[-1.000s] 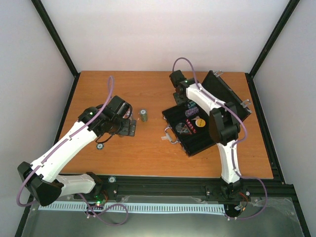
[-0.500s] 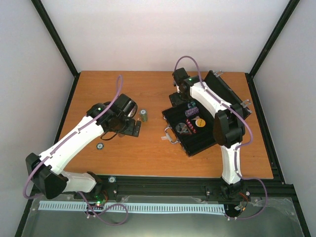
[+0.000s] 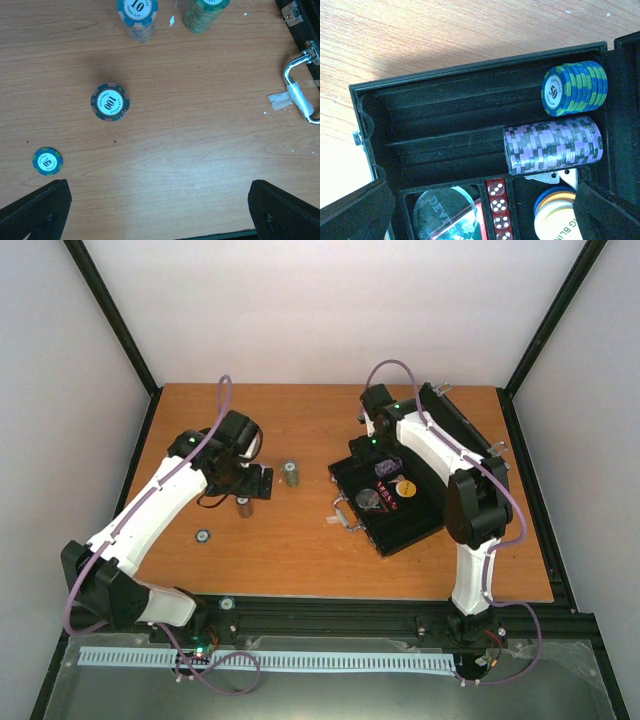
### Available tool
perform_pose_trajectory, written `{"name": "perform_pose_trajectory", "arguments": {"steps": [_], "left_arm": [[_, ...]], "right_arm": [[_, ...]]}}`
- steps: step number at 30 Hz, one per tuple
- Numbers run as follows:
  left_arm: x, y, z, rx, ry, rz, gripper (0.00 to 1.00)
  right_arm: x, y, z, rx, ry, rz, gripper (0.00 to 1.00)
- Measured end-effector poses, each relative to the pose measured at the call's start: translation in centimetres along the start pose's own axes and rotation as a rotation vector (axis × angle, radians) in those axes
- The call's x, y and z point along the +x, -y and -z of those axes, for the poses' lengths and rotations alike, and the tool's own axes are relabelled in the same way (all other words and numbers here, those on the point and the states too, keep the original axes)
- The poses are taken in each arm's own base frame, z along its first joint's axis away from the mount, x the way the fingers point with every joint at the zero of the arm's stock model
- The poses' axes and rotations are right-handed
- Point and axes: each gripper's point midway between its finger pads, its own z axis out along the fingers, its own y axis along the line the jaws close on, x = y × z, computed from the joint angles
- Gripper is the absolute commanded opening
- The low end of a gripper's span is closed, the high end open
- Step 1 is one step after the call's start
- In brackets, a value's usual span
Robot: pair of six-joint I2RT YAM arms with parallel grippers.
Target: Pack up texas hold em set
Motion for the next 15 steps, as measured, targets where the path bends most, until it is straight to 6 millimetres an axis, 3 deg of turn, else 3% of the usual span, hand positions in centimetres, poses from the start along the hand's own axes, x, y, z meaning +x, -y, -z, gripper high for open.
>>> {"name": "perform_pose_trajectory", "arguments": {"steps": [4,9,15], "left_arm": [[0.0,-1.1,-0.7,0.002,-0.017,0.026,1.00],[0.4,-4.9,-2.7,0.000,-0.062,0.176,1.00],[2.1,-7.7,-4.4,0.016,-0.108,0.318,1.00]], "right_arm": [[0.0,-0.1,0.1,-0.008,0.004,-0.019,0.96],[-0.1,-0.9,0.3,-0.038,0.007,-0.021,0.95],[-2.0,-3.6,2.0,-0.108,0.069,-0.001,0.94]]}}
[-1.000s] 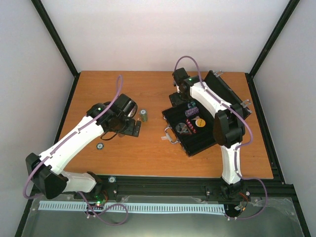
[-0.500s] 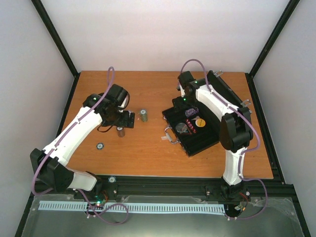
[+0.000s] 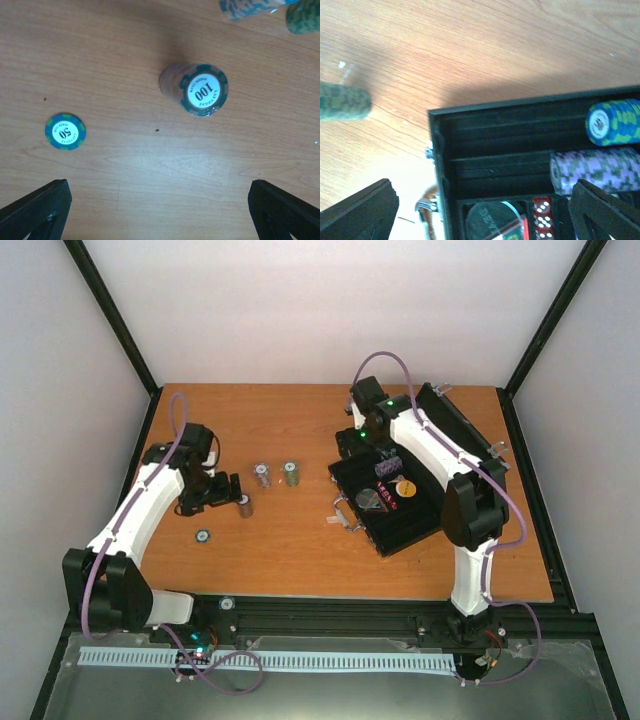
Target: Pack up texas hold em set
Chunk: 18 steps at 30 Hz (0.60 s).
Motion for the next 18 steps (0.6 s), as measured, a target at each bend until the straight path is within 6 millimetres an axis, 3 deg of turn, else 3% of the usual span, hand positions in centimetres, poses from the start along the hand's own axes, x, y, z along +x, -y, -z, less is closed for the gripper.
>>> {"name": "perform_pose_trajectory", "arguments": {"steps": [6,10,13,18], "left_arm": [[1.3,-1.9,-1.0,-0.023,-0.014,0.129,1.00],[2.8,-3.3,-2.4,-0.050,-0.026,0.262,1.00],[3.1,-3.6,-3.6,-0.061,-0.041,0.334,1.00],[1.6,-3.8,-5.6,-0.075,-0.039,0.411,1.00]], "right_arm": [[-0.8,-2.6,0.3,-0.049,0.034,0.040,0.94],[-0.7,-3.0,-0.2,-0.074,0.035,0.054,0.93],[0.8,-2.8,-1.5,-0.079,0.004,0.063,0.93],[4.1,-2.7,-2.6,-0.103,-0.071,0.066,0.92]]}}
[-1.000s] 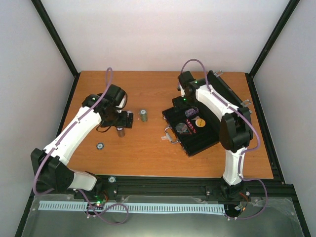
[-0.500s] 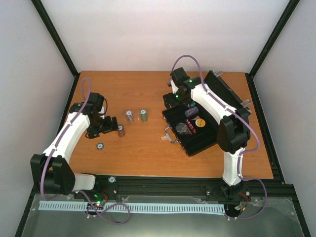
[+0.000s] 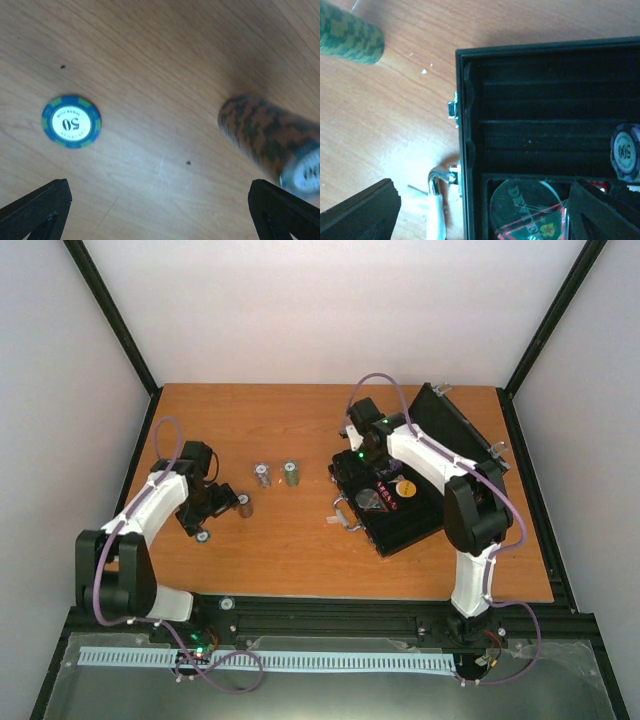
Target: Pack up texas hold em set
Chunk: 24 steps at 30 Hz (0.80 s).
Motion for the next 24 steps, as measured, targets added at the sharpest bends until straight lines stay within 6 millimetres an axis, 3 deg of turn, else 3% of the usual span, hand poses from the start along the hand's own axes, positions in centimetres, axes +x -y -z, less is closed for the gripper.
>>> {"name": "perform_pose_trajectory", "arguments": {"steps": [4,9,13,19,24], "left_arm": [[-1.4,-0.3,-1.7,-0.028,0.002,0.055,1.00],[-2.4,-1.0,-2.2,-0.041,0.053,0.100,1.00],[-1.8,-2.6,-3.0,-0.046,0.056,0.150,1.00],[0.0,-6.7,-4.9,-0.087,0.007,0.263,1.00],[-0.2,-7.3,-5.4,-0.083,-0.009,0.289,1.00]], "right_arm": [[0.7,-0.5,1.0,-0.025,0.007,0.008,0.92],[0.4,-0.9,2.8,-0.035,0.051,0.033,0.92],[0.5,-1.0,3.1,-0.040,0.056,0.038,0.92],[1.5,-1.0,2.4,-0.038,0.029,0.040,0.91],[1.7,-1.5,2.3,-0.042,0.023,0.051,0.91]]}}
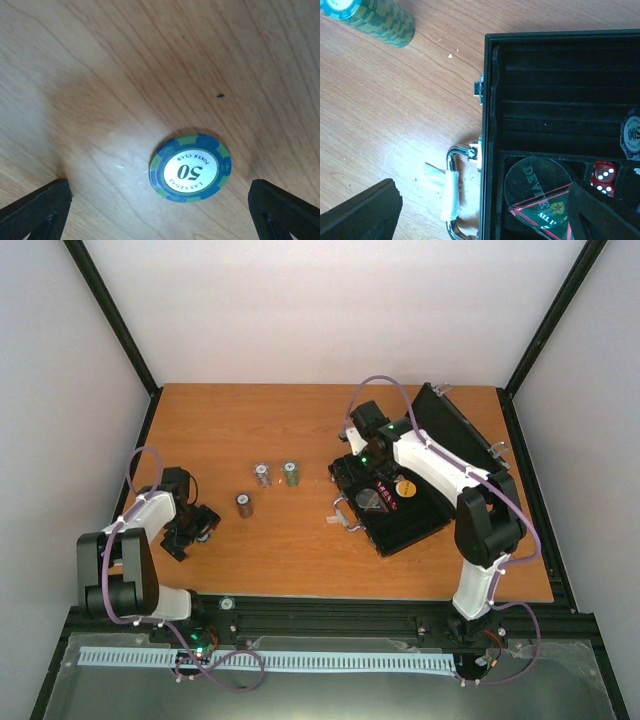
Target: Pack up texas hold em set
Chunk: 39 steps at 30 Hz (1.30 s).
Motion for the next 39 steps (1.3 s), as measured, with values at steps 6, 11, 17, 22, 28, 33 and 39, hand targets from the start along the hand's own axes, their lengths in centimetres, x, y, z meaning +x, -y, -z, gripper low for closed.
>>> {"name": "perform_pose_trajectory", "arguments": {"steps": [6,11,17,22,28,33,39], "left_arm": [[-0.6,0.5,-0.3,-0.029,-0.028,0.003,0.93],[-1.2,1.1,-0.4,-0.038,-0.036,-0.003,0.87],[-1.2,1.0,-0.4,-0.028,-0.031,0.001,0.84],[-0.9,1.0,-0.2,0.026,-0.002,0.005,0.78],[-0.7,1.1,-0.3,0.046,-0.005,0.010,0.77],[-0.8,1.5,-0.3,0.035,-0.027,0.011,0.77],[-0.8,1.5,-0.4,0.018,-0.045,0.013,0.77]], "right_arm": [[0.1,-0.3,-0.1,0.001,-0.004,0.009,0.90],[0.1,-0.2,-0.1,0.010,-0.004,0.005,0.89],[0.2,-0.1,-0.1,0.018,-0.004,-0.002,0.89],[0.8,0.1,-0.6,0.021,-0.022,-0.006,0.89],[0.9,0.1,-0.6,0.020,-0.024,-0.006,0.89],[0.9,0.1,-0.6,0.021,-0.024,-0.004,0.89],[1.0,0.1,-0.7,0.021,-0.027,-0.004,0.89]]}}
